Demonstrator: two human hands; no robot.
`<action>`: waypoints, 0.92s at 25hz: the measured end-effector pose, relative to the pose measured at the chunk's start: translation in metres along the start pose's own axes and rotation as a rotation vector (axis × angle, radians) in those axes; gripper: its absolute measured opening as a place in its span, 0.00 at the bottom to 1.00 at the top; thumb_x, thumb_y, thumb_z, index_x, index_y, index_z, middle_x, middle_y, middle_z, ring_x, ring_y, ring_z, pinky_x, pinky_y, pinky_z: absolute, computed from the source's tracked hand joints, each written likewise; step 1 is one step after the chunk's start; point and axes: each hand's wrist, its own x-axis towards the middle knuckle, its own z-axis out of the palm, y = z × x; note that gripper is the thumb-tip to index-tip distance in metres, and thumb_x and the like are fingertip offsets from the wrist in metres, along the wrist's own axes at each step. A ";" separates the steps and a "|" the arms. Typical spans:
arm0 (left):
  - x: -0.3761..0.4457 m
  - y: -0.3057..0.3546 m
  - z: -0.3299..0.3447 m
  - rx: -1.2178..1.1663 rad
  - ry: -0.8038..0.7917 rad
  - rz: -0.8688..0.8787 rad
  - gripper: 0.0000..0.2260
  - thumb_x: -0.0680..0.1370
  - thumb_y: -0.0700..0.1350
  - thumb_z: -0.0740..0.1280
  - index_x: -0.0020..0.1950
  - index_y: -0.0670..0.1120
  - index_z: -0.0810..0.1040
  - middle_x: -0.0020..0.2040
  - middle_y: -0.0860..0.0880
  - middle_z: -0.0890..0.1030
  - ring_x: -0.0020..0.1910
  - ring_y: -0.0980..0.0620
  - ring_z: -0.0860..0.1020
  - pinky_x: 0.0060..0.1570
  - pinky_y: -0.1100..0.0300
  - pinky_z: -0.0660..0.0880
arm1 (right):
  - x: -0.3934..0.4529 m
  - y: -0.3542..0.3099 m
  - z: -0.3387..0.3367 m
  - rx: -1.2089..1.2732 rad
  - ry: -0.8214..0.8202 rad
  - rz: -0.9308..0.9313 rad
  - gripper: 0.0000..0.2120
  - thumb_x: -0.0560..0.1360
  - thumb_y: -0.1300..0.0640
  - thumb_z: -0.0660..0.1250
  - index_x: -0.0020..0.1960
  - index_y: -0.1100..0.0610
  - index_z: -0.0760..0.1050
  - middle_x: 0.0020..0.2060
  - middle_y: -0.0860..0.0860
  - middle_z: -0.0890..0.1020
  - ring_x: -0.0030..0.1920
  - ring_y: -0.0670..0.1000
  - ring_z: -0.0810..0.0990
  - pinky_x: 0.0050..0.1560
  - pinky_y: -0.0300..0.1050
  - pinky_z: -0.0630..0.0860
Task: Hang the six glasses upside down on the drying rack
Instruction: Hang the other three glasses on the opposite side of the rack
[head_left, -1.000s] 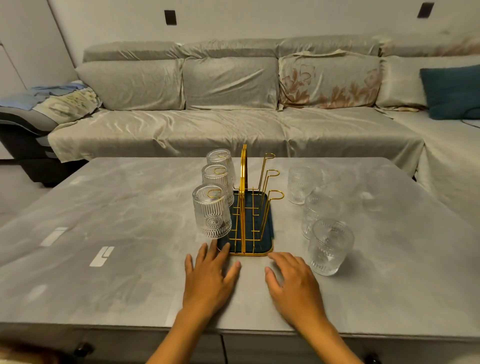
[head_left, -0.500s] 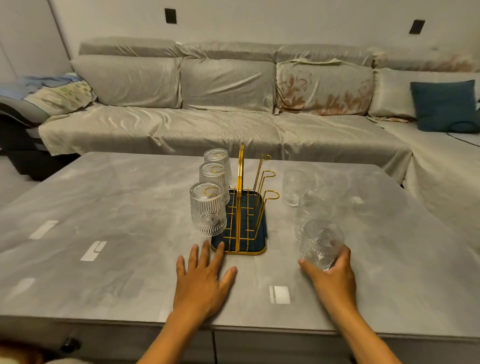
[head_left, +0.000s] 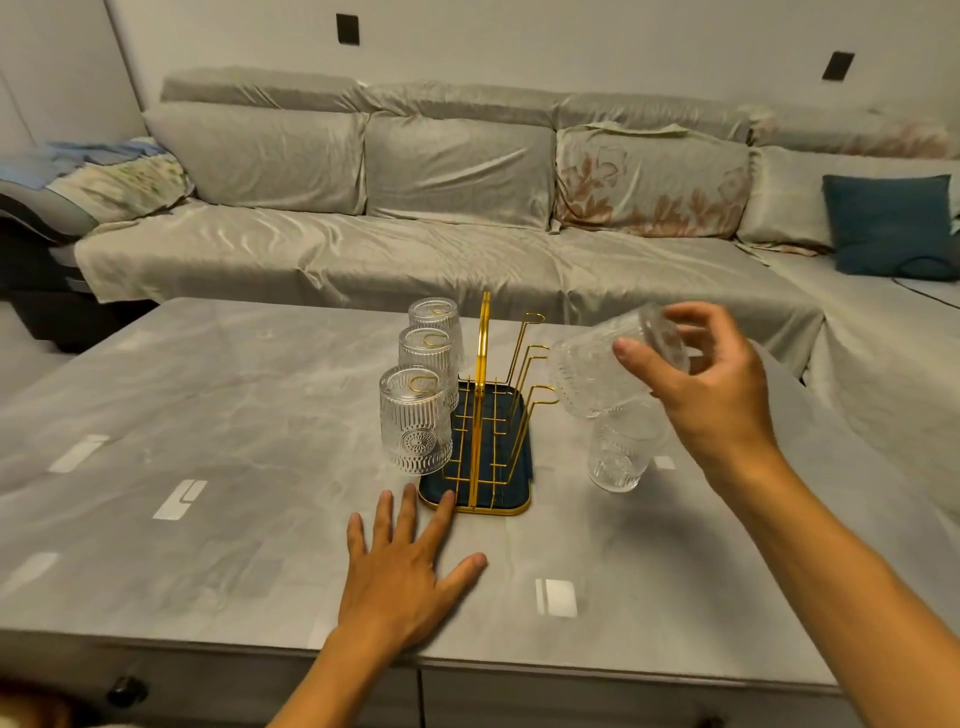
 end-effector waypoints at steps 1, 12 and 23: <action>0.000 0.000 0.000 -0.005 -0.002 -0.002 0.37 0.66 0.79 0.33 0.72 0.68 0.29 0.78 0.49 0.32 0.75 0.44 0.31 0.71 0.38 0.31 | 0.005 -0.004 0.007 -0.074 -0.036 -0.036 0.24 0.61 0.35 0.74 0.53 0.42 0.74 0.48 0.45 0.81 0.46 0.46 0.81 0.41 0.47 0.80; -0.001 0.003 -0.004 0.007 -0.002 -0.018 0.39 0.68 0.78 0.35 0.75 0.64 0.34 0.79 0.49 0.35 0.77 0.43 0.33 0.72 0.37 0.33 | -0.007 0.022 0.059 -0.383 -0.271 -0.160 0.25 0.65 0.42 0.74 0.60 0.49 0.77 0.57 0.51 0.81 0.55 0.54 0.77 0.54 0.54 0.78; -0.001 0.002 -0.003 0.006 0.008 -0.014 0.38 0.68 0.78 0.34 0.74 0.64 0.33 0.79 0.49 0.35 0.77 0.44 0.33 0.72 0.37 0.33 | -0.021 0.043 0.067 -0.369 -0.318 -0.121 0.25 0.69 0.43 0.71 0.63 0.47 0.73 0.59 0.50 0.79 0.56 0.54 0.74 0.53 0.55 0.77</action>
